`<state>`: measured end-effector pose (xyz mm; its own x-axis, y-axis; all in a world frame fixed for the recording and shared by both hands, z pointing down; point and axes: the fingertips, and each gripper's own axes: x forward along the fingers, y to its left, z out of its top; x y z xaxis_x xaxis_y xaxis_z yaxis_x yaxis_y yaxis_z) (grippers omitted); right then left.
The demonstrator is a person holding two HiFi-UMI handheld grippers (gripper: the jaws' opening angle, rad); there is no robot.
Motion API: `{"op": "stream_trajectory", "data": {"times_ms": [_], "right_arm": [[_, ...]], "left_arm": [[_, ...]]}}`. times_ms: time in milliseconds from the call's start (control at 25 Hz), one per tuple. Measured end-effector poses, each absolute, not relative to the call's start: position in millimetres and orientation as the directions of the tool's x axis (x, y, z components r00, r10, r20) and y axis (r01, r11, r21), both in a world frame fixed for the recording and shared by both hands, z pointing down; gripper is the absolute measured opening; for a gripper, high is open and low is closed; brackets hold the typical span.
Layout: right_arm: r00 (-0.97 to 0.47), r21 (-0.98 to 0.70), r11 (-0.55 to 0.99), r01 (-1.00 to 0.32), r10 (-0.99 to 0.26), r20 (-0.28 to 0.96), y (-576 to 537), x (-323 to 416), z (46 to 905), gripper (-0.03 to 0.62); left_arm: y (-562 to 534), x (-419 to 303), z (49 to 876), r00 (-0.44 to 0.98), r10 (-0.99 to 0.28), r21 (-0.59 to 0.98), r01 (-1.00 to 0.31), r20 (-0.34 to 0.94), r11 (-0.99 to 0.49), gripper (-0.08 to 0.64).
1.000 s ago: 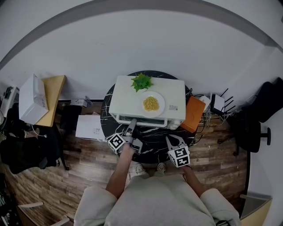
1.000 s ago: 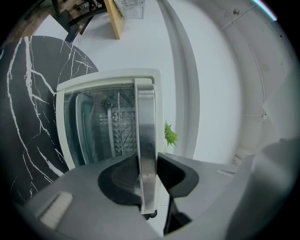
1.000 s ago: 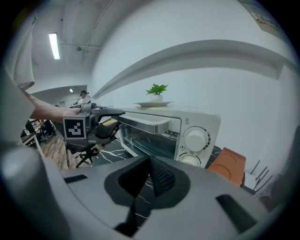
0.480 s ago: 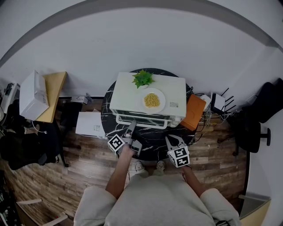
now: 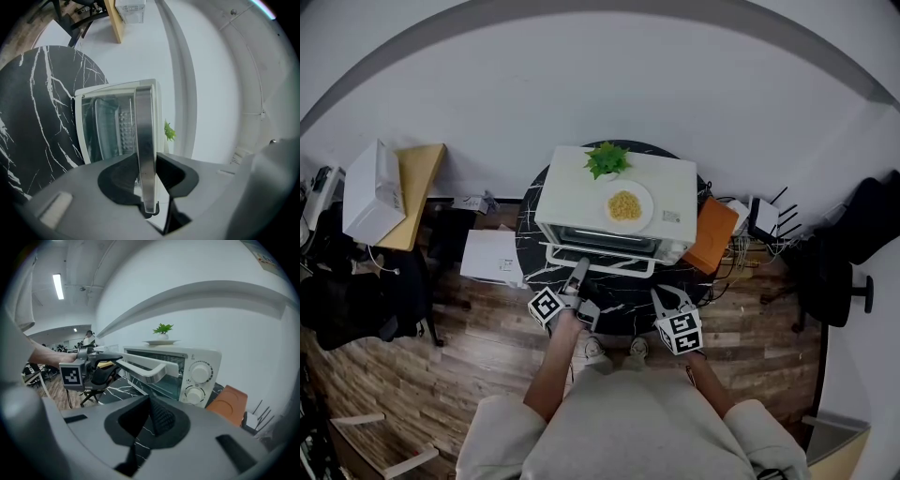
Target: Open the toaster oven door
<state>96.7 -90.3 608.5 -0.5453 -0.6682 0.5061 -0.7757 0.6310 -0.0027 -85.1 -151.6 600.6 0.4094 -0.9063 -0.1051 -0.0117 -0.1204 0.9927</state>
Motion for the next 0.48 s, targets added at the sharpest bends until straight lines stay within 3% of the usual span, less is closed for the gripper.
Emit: {"op": "stream_trajectory", "data": {"times_ms": [480], "right_arm": [[-0.577, -0.012, 0.671, -0.741, -0.629, 0.521, -75.8, 90.9, 616.2, 0.014]], "left_arm": [[-118.9, -88.6, 620.7, 0.406, -0.911, 0.996, -0.021, -0.072, -0.088, 0.112]]}}
